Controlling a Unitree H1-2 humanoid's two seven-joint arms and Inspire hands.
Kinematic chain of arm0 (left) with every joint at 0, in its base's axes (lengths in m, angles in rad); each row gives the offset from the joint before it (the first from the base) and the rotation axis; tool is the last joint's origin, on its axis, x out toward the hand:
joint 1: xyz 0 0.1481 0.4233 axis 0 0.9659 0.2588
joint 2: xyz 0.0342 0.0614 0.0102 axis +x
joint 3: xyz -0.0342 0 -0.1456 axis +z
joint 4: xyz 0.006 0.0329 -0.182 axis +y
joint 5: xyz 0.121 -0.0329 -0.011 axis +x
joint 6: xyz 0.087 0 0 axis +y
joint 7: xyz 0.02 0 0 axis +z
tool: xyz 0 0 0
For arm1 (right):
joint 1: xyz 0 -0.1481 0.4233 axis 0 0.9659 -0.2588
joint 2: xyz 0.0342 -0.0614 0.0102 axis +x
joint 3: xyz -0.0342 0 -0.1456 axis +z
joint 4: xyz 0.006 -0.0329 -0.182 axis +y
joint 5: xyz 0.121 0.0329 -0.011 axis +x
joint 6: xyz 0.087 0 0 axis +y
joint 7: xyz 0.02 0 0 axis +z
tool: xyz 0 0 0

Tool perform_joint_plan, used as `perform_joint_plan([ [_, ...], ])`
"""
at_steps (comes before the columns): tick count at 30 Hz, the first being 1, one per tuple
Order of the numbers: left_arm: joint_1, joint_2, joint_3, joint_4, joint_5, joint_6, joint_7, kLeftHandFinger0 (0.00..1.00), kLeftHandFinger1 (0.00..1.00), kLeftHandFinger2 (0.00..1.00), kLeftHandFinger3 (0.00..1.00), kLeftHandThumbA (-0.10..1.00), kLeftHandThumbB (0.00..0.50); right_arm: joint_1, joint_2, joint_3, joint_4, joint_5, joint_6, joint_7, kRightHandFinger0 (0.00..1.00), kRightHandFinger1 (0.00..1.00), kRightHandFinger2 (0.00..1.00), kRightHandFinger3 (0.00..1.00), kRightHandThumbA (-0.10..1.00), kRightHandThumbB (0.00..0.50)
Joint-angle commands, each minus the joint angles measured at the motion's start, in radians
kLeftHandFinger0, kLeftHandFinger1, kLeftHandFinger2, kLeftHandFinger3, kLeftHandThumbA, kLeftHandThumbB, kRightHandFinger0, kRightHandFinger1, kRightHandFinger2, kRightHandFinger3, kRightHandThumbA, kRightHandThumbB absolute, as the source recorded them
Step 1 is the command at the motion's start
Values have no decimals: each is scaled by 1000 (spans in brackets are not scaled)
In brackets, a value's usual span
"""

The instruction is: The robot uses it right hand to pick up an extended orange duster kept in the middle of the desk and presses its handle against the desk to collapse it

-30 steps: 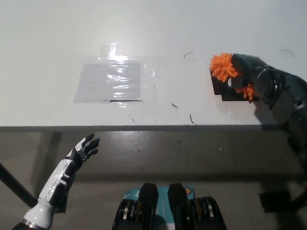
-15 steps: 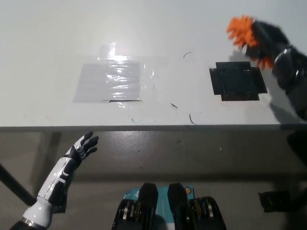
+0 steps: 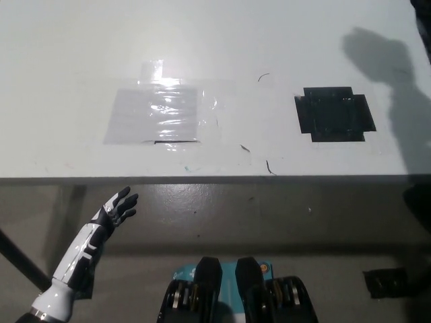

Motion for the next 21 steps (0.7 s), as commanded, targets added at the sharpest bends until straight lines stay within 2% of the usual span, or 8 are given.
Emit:
perform_joint_plan([
  [1,-3,8,8,-28,-9,-24,4,1000,1000,1000,1000,1000,273,-36,50,-61,-46,59,-58,-156,42,262,632,703,-100,126],
  [3,-2,5,8,-28,-12,-22,5,1000,1000,1000,1000,1000,274,-26,75,-97,-50,86,-47,-165,0,213,629,710,-100,114],
  [8,11,1,10,-25,-10,-34,7,1000,1000,1000,1000,1000,277,14,134,-191,-54,207,-78,-134,0,199,625,688,-100,101],
  [10,8,1,10,-17,-11,-41,6,1000,1000,1000,1000,1000,259,29,158,-246,-51,271,-78,-118,0,202,614,676,-100,102],
  [16,18,0,9,-28,-3,-32,7,1000,1000,1000,1000,1000,284,65,172,-242,-49,240,-78,-182,0,147,583,686,-100,73],
  [18,18,-1,9,-29,-5,-33,6,1000,1000,1000,1000,1000,279,81,171,-241,-47,260,-78,-188,0,119,555,668,-100,92],
  [21,26,-2,9,-25,-7,-42,4,1000,1000,1000,1000,1000,281,91,170,-241,-25,274,-78,-192,0,113,543,667,-100,90],
])
